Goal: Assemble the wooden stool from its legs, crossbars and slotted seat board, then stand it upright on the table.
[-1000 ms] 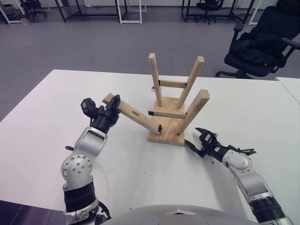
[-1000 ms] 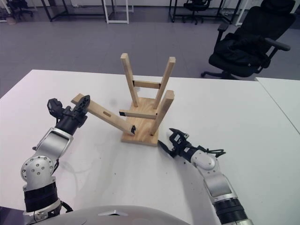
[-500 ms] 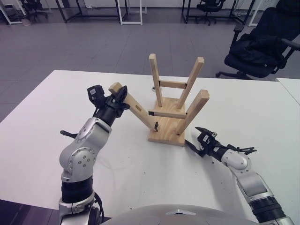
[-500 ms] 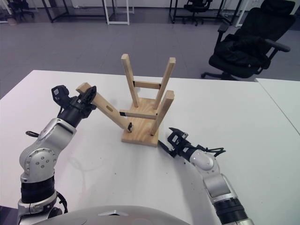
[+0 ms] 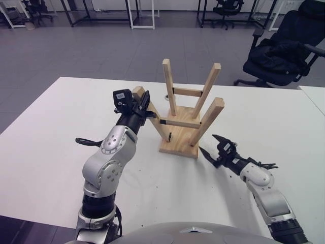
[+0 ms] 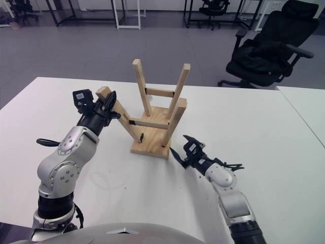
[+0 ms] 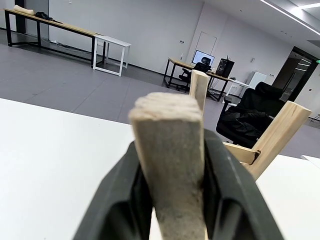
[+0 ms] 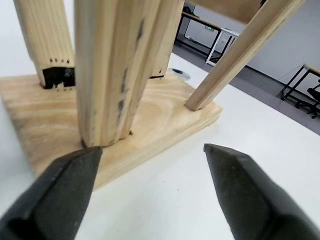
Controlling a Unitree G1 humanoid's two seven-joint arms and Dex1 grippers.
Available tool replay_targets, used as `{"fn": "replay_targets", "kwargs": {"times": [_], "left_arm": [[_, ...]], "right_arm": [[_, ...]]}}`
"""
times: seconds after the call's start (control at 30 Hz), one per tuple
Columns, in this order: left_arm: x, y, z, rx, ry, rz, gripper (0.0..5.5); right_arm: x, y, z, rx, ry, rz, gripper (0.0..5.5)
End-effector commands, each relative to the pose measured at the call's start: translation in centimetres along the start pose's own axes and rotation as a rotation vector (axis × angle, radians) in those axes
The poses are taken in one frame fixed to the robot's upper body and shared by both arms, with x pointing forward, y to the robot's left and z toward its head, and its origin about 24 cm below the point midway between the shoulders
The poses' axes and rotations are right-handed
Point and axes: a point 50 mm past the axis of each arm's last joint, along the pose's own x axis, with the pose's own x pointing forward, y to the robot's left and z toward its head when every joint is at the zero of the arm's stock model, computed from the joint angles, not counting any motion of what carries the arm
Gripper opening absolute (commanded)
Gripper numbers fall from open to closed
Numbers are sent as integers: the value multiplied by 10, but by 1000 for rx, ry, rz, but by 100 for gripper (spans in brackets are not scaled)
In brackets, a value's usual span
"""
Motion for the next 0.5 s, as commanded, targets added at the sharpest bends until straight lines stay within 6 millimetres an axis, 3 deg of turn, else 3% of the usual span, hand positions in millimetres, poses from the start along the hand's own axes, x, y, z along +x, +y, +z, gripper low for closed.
{"fn": "replay_targets", "kwargs": {"times": [0.03, 0.17, 0.23, 0.27, 0.3, 0.37, 0.5], "left_arm": [[-6, 15, -47, 84, 247, 101, 103], [-3, 18, -45, 94, 232, 126, 103], [-2, 19, -44, 108, 225, 135, 103], [-1, 20, -44, 123, 221, 139, 103], [0, 20, -43, 147, 215, 146, 103], [1, 20, -44, 174, 210, 152, 103], [2, 15, -47, 171, 212, 145, 103]], "right_arm": [[-9, -33, 36, 13, -121, -67, 381], [-25, -86, 126, -70, -276, 20, 381], [-16, -110, 186, -136, -295, 94, 381], [-6, -113, 214, -142, -301, 169, 381], [12, -104, 237, -158, -261, 312, 381], [47, -78, 262, -201, -120, 575, 381], [97, -43, 265, -331, 181, 806, 381]]}}
